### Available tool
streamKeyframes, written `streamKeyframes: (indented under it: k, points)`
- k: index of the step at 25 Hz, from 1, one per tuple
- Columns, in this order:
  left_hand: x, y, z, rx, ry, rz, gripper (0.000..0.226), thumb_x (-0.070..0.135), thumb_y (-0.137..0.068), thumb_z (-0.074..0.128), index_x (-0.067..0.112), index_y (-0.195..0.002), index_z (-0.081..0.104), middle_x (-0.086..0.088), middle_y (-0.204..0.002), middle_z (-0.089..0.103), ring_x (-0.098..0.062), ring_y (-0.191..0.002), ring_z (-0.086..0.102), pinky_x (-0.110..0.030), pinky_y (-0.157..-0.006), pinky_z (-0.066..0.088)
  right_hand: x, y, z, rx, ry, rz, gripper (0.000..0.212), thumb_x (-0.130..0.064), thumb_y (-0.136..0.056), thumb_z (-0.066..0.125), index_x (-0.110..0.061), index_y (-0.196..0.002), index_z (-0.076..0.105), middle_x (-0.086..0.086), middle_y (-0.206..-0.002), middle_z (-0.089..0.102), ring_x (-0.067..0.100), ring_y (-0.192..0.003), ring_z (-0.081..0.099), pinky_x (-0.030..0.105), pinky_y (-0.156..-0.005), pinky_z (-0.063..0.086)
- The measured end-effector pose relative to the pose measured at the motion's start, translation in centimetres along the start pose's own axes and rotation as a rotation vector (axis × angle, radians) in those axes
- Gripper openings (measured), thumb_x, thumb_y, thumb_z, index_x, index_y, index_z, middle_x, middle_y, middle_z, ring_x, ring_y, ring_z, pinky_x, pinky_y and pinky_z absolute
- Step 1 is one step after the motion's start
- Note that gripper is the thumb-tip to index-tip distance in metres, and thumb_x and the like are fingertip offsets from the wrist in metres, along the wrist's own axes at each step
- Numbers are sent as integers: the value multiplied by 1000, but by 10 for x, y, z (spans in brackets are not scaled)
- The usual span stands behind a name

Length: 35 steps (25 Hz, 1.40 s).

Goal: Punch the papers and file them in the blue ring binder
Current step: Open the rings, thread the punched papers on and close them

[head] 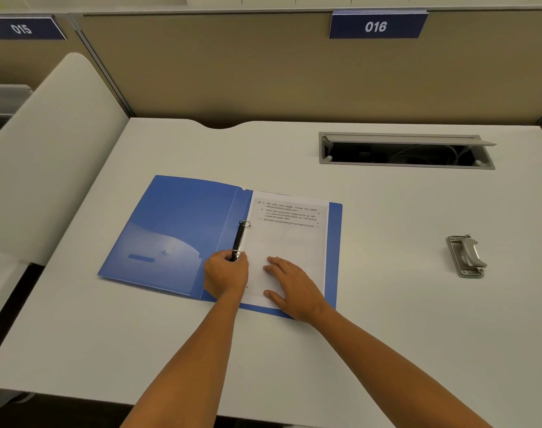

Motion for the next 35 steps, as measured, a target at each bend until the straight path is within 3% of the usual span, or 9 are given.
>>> streamKeyframes:
  k: [5,8,10,13,15,19,22,25,35]
  points:
    - [9,9,5,-86,-11,75,29,36,-83,73,10,-93,75,-6,-90,73,-14,-72,58,-23,-61,44,9,9,-9,109,38,74,70,-65,-89,26,-21,-140,43,-1,-150,40,18,-137,37,32,-115,26]
    - [11,19,20,-179,-63,143,27,44,-77,77,18,-80,76,0,-80,72,-17,-75,65,-28,-60,53,25,17,-17,261,108,120,52,-55,-94,40,-17,-126,55,2,-128,58,20,-117,55,33,-106,38]
    - [11,28,33,-230,-90,222,25,46,-73,78,21,-76,74,2,-79,71,-19,-81,65,-39,-71,57,39,24,-22,341,121,183,41,-47,-93,49,-16,-119,58,2,-118,62,19,-108,59,33,-100,43]
    - [13,41,45,-284,-145,401,28,42,-73,80,20,-88,74,3,-96,70,-16,-99,57,-32,-90,43,52,36,-30,386,114,276,35,-40,-93,54,-15,-116,59,4,-114,63,20,-103,60,32,-95,46]
    - [14,43,49,-320,-210,468,41,45,-71,80,22,-104,70,3,-118,64,-17,-117,49,-31,-99,30,58,45,-33,409,73,339,34,-38,-93,55,-15,-117,59,4,-116,62,20,-104,60,32,-94,46]
    - [10,43,56,-466,-270,483,74,47,-74,78,23,-138,49,2,-152,39,-20,-147,19,-45,-118,6,64,72,-28,528,-93,644,54,-44,-92,54,-15,-137,45,5,-141,48,23,-127,49,36,-105,41]
    - [11,45,57,-476,-258,483,77,46,-75,77,22,-141,46,1,-155,34,-21,-149,14,-49,-119,2,56,88,-18,547,-119,885,72,-48,-94,47,-11,-151,20,7,-159,20,25,-145,23,39,-115,28]
    - [12,43,57,-480,-281,472,76,47,-74,78,21,-139,48,1,-154,36,-21,-148,17,-49,-119,4,47,93,-11,496,-64,1032,82,-50,-96,39,-2,-152,2,16,-160,1,31,-148,4,40,-121,12]
    - [13,43,55,-486,-325,480,73,48,-75,76,20,-138,49,1,-154,36,-21,-148,18,-48,-120,8,48,90,-12,376,29,1067,83,-49,-99,31,5,-148,-9,24,-158,-3,36,-147,2,41,-121,7]
Point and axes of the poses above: each hand's wrist, its own y-axis away from the middle knuckle, its own z-axis out of the palm, x = y × z, the point moved 1 cm from there along -y, towards the middle knuckle
